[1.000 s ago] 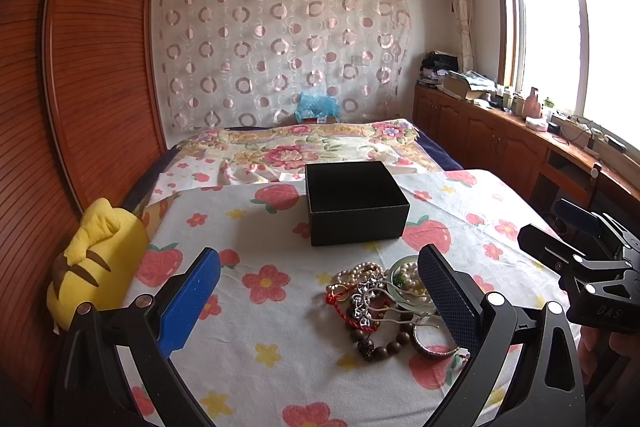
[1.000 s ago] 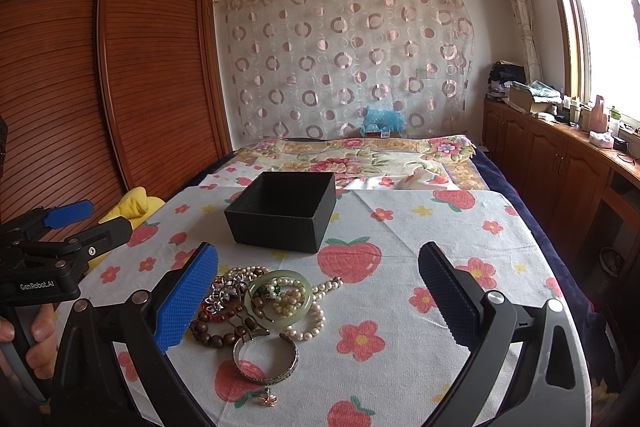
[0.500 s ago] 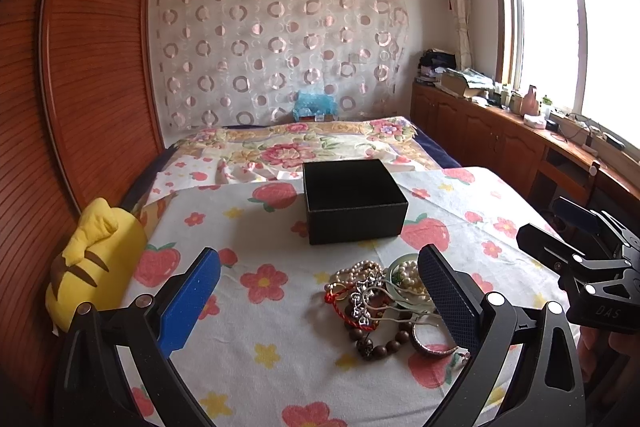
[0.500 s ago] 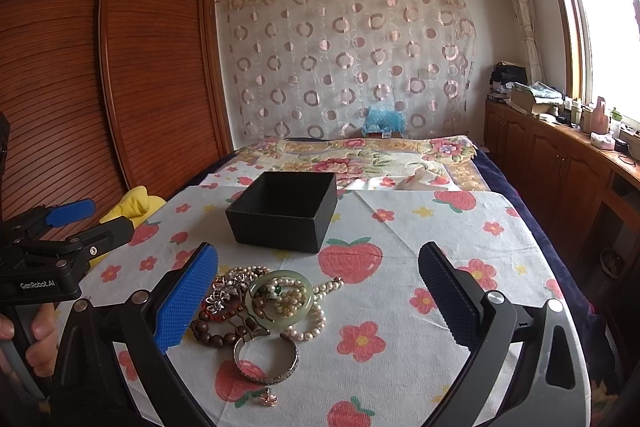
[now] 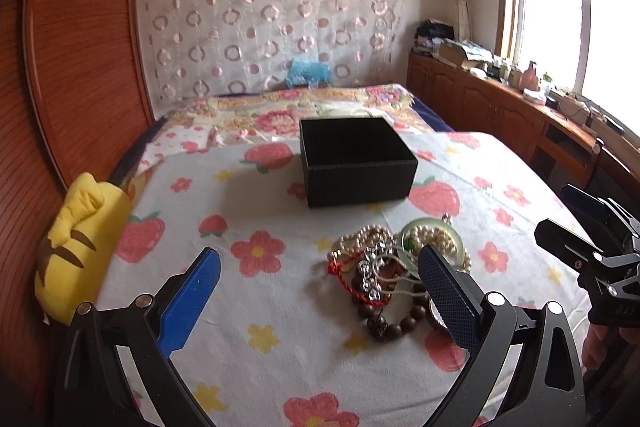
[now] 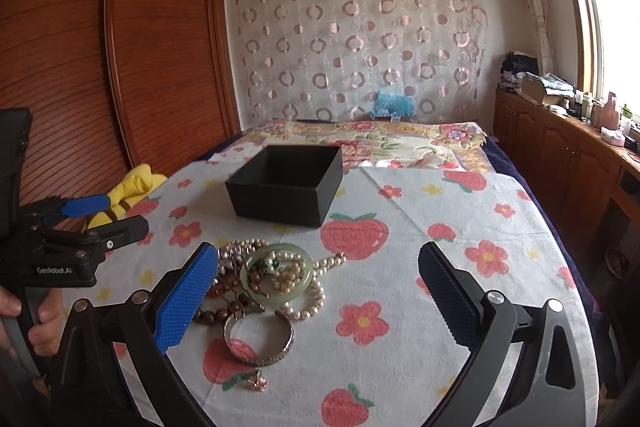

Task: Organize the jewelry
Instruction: 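Reach into the pile and grasp the silver flower hair comb with the left tool, then lift the hair comb and carry it over the black box with the left tool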

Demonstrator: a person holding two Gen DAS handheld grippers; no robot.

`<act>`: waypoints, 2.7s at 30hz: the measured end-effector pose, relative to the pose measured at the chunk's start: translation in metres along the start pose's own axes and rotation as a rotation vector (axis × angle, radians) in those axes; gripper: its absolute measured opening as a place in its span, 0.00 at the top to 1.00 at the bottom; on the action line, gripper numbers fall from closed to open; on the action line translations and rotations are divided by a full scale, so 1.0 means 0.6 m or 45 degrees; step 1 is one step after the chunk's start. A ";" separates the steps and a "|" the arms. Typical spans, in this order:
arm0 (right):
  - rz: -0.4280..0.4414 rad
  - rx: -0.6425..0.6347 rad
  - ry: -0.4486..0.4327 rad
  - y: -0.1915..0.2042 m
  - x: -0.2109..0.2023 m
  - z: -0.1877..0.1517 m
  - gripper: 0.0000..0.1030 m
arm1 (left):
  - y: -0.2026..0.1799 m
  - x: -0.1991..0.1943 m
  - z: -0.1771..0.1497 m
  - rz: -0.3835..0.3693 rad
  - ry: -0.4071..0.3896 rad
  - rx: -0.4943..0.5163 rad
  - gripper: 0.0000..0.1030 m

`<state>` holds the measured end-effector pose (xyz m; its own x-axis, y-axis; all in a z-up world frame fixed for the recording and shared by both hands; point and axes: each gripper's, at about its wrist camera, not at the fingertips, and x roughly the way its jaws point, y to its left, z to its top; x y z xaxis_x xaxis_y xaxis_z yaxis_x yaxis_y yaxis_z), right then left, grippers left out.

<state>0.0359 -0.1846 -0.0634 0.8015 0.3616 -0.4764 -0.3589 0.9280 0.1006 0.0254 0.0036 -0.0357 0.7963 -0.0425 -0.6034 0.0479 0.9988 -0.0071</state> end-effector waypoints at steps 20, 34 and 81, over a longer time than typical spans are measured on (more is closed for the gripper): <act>0.047 -0.017 0.211 -0.005 0.068 -0.065 0.11 | -0.012 0.101 -0.002 -0.199 0.178 0.042 0.21; 0.049 -0.019 0.213 -0.002 0.067 -0.069 0.11 | -0.021 0.151 -0.007 -0.335 0.295 0.003 0.63; 0.151 -0.209 0.488 0.032 0.123 -0.073 0.94 | -0.003 0.019 0.027 -0.206 -0.076 -0.012 0.98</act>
<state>0.0676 -0.1442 -0.1348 0.5253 0.3766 -0.7630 -0.5340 0.8441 0.0489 0.0444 0.0011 -0.0294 0.8132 -0.2037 -0.5451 0.1729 0.9790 -0.1080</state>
